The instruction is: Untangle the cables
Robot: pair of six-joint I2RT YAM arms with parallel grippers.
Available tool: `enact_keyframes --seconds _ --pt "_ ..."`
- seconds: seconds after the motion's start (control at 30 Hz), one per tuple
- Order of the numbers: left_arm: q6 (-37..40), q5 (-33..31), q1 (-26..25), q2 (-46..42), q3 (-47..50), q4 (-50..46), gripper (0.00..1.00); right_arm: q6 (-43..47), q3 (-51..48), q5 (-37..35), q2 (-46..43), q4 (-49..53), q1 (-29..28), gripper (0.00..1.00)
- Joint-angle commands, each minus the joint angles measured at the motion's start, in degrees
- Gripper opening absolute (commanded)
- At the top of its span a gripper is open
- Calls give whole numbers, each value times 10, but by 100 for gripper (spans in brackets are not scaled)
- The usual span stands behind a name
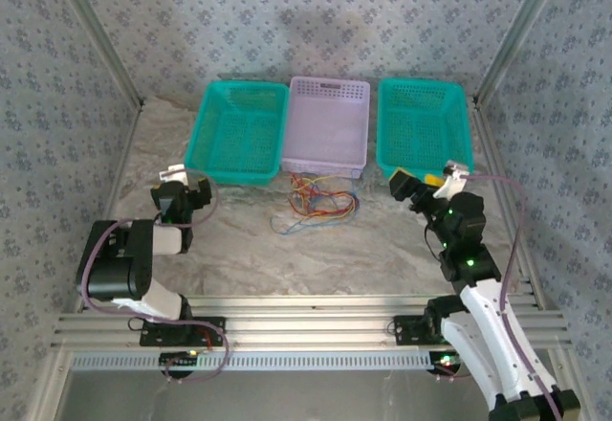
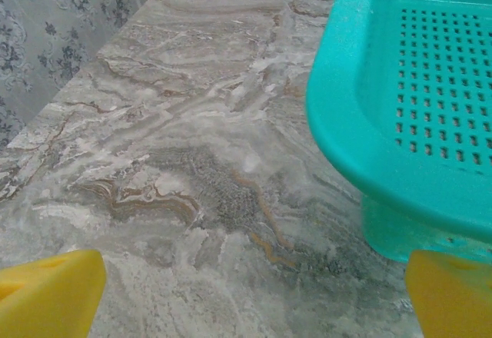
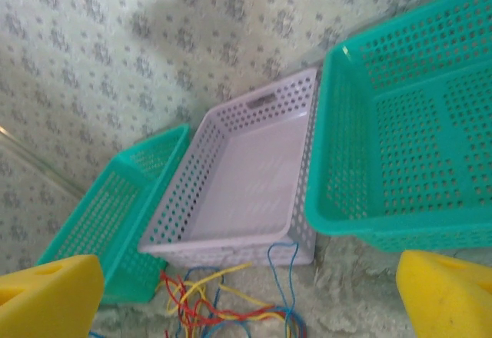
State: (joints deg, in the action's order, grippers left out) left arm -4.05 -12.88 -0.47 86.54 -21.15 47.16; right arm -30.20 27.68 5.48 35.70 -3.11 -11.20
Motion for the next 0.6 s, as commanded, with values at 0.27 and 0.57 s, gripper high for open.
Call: enact_keyframes --seconds 0.27,0.57 --pt "-22 47 1 -169 -30 -174 100 34 13 -42 31 4 -32 100" --pt "-151 8 -25 -244 -122 -440 100 42 20 -45 49 10 -39 100"
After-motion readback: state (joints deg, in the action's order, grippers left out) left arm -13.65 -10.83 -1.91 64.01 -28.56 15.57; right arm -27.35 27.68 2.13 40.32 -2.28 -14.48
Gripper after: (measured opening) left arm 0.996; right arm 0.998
